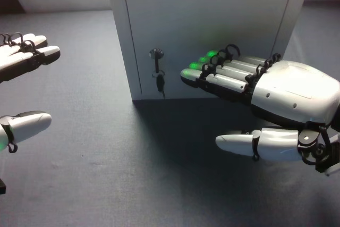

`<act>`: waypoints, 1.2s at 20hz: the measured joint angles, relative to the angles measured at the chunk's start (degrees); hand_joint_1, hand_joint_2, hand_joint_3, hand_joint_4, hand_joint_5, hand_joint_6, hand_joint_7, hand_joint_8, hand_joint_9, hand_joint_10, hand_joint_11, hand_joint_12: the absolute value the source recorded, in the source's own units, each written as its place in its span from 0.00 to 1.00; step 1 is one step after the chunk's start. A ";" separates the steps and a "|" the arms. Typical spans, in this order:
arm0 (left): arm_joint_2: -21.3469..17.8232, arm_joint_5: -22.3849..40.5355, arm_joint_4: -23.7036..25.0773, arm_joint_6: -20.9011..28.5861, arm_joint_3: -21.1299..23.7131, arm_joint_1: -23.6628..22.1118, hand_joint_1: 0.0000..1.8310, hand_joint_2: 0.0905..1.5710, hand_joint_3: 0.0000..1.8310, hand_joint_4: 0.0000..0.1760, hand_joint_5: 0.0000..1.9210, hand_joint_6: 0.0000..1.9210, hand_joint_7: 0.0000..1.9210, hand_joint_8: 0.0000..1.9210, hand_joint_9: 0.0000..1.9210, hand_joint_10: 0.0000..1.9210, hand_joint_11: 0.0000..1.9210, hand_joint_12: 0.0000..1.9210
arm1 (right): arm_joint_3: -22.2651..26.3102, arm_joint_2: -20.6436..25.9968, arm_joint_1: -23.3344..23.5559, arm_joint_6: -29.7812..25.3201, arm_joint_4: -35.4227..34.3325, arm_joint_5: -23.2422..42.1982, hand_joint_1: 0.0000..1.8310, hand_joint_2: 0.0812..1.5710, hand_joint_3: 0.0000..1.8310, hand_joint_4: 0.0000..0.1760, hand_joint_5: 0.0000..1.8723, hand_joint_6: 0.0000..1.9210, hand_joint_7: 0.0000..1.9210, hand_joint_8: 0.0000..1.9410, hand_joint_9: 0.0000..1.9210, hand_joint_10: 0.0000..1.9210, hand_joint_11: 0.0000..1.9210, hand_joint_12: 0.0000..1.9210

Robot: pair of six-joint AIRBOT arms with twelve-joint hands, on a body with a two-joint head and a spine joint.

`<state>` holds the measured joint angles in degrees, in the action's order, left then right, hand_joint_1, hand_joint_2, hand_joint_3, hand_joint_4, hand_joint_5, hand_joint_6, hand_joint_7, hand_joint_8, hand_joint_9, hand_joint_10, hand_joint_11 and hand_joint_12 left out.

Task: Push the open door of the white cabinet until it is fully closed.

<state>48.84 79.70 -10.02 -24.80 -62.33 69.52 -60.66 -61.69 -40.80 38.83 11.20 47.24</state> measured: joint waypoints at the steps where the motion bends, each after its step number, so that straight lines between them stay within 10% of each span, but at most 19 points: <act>1: 0.00 0.00 0.00 -0.02 0.00 0.00 0.27 0.80 0.00 0.00 0.13 0.00 0.04 0.00 0.01 0.00 0.00 0.17 | 0.02 0.00 0.00 0.00 -0.02 -0.04 0.16 0.86 0.00 0.00 0.00 0.00 0.00 0.00 0.00 0.00 0.00 0.00; 8: 0.00 0.90 -0.15 0.13 0.02 0.72 0.27 0.78 0.00 0.00 0.13 0.00 0.04 0.00 0.01 0.00 0.00 0.15 | 3.58 3.04 -0.02 -2.84 4.17 1.60 0.26 0.84 0.00 0.00 0.10 0.01 0.12 0.01 0.15 0.03 0.00 0.61; 12: 0.00 1.29 -0.96 0.15 0.22 0.92 0.29 0.78 0.00 0.00 0.13 0.00 0.05 0.00 0.01 0.00 0.00 0.16 | 6.36 7.93 -2.34 -2.89 4.04 6.60 0.16 0.88 0.00 0.00 0.08 0.00 0.13 0.00 0.08 0.13 0.00 0.72; 15: 0.00 2.21 -0.98 0.17 0.33 1.38 0.29 0.79 0.00 0.00 0.14 0.00 0.06 0.00 0.03 0.00 0.00 0.22 | 8.24 11.47 -5.22 -2.91 3.17 8.92 0.17 0.87 0.00 0.00 0.05 0.00 0.05 0.00 0.00 0.11 0.00 0.65; 18: 0.00 3.48 -1.55 0.17 0.39 2.14 0.29 0.79 0.00 0.00 0.13 0.00 0.05 0.00 0.02 0.00 0.00 0.23 | 9.88 14.38 -7.15 -1.07 -0.39 12.22 0.09 0.89 0.00 0.00 0.01 0.02 0.00 0.00 0.00 0.00 0.00 0.04; 24: 0.00 4.76 -1.84 0.17 0.50 2.14 0.26 0.79 0.00 0.00 0.09 0.00 0.01 0.00 0.00 0.00 0.00 0.20 | 12.96 19.39 -13.94 5.05 -9.57 18.95 0.05 0.85 0.00 0.00 0.00 0.00 0.00 0.00 0.00 0.00 0.00 0.00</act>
